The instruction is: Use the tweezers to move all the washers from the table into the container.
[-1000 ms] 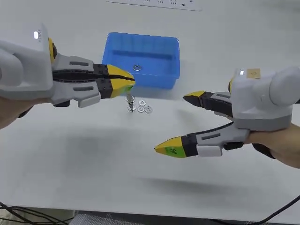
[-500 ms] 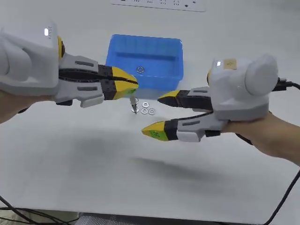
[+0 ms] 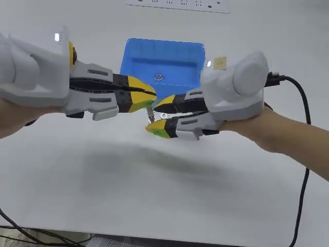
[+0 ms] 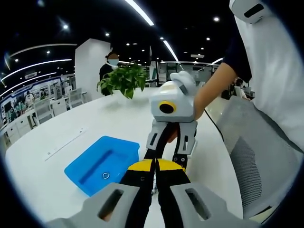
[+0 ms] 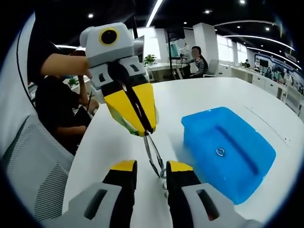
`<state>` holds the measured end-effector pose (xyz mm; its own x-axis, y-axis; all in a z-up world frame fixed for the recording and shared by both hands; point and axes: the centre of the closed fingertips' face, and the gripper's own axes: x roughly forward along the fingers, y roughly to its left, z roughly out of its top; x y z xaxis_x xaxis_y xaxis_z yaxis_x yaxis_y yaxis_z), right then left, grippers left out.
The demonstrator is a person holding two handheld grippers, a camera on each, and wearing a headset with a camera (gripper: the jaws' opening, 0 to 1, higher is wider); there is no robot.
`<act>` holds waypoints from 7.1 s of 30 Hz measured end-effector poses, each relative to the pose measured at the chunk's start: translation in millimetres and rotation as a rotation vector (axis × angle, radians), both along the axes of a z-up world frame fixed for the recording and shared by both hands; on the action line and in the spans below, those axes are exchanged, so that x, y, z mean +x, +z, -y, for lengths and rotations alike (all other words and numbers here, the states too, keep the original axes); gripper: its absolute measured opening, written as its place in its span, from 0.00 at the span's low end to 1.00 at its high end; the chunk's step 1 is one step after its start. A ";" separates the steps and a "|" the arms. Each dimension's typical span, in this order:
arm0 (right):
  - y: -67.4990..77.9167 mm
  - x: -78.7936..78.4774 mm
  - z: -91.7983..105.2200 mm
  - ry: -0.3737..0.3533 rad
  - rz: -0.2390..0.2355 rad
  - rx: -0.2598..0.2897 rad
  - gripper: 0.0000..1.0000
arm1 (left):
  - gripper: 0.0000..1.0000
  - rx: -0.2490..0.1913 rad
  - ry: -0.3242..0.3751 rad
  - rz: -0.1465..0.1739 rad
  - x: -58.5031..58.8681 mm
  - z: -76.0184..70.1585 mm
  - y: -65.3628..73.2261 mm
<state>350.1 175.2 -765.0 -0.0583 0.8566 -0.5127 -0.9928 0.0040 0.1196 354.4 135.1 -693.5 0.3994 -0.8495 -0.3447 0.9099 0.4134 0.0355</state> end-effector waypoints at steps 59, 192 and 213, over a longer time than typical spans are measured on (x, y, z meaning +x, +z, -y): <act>82.9 40.2 9.2 0.045 0.212 0.004 0.09 | 0.75 -0.174 0.291 -0.023 -29.4 -46.5 17.1; 33.5 101.4 7.2 -0.085 0.259 -0.064 0.18 | 0.05 0.136 0.054 0.164 86.5 -25.0 28.1; 52.6 87.7 44.5 -0.183 0.261 -0.010 0.31 | 0.05 0.196 0.026 0.180 59.4 -19.3 46.3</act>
<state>437.8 130.8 -712.4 0.2311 0.8353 -0.4989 -0.9726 0.1853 -0.1404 413.8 154.5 -647.2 0.4899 -0.7621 -0.4233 0.8708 0.4055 0.2778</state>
